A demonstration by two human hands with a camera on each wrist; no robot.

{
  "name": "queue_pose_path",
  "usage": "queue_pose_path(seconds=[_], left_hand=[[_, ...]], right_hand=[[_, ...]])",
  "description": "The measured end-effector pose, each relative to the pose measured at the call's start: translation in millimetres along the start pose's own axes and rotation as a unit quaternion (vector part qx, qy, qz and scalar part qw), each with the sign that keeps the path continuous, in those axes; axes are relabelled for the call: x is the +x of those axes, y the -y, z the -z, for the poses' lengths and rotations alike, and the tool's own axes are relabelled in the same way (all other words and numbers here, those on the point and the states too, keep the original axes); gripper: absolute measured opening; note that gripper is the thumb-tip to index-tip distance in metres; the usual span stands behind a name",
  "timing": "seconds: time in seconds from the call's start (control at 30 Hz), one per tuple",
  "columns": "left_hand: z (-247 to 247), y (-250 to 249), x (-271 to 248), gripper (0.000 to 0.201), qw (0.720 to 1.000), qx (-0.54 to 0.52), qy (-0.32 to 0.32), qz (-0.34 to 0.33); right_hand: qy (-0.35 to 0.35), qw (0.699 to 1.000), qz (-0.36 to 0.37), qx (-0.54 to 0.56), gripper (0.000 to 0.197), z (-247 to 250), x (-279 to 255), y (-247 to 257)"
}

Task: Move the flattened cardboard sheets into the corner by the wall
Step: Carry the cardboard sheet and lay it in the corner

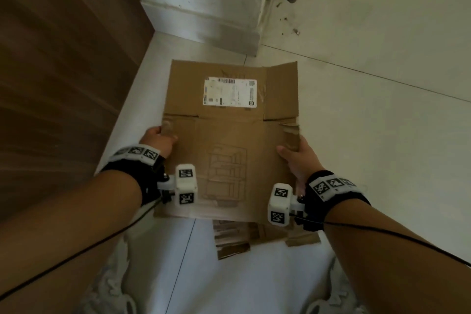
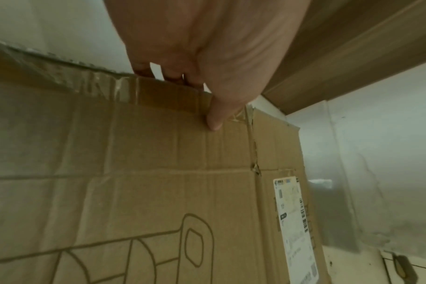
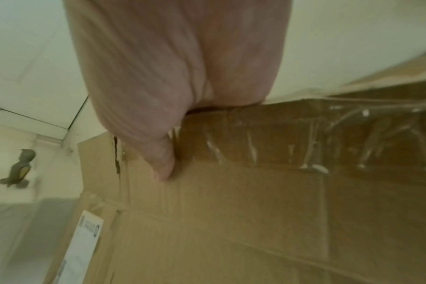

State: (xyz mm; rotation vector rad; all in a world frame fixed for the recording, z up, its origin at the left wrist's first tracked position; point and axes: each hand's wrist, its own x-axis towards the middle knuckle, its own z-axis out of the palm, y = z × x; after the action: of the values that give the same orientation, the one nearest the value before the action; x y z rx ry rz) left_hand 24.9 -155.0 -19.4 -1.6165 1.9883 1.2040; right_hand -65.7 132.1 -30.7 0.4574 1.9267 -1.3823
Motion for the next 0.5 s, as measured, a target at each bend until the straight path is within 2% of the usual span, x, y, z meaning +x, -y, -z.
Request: queue_pose_path(seconds=[0.13, 0.33, 0.43, 0.5], left_hand=[[39, -28, 35, 0.059, 1.000, 0.013, -0.002, -0.020], [75, -48, 80, 0.063, 0.998, 0.017, -0.033, -0.049], [82, -47, 91, 0.058, 0.998, 0.030, -0.006, -0.053], [81, -42, 96, 0.055, 0.998, 0.031, 0.020, -0.057]], right_hand=[[-0.004, 0.999, 0.002, 0.050, 0.050, -46, 12, 23], [0.000, 0.994, -0.037, 0.098, 0.037, -103, 38, 46], [-0.004, 0.994, -0.054, 0.091, 0.051, -129, 50, 54], [-0.007, 0.995, -0.065, 0.073, 0.053, -145, 53, 59]])
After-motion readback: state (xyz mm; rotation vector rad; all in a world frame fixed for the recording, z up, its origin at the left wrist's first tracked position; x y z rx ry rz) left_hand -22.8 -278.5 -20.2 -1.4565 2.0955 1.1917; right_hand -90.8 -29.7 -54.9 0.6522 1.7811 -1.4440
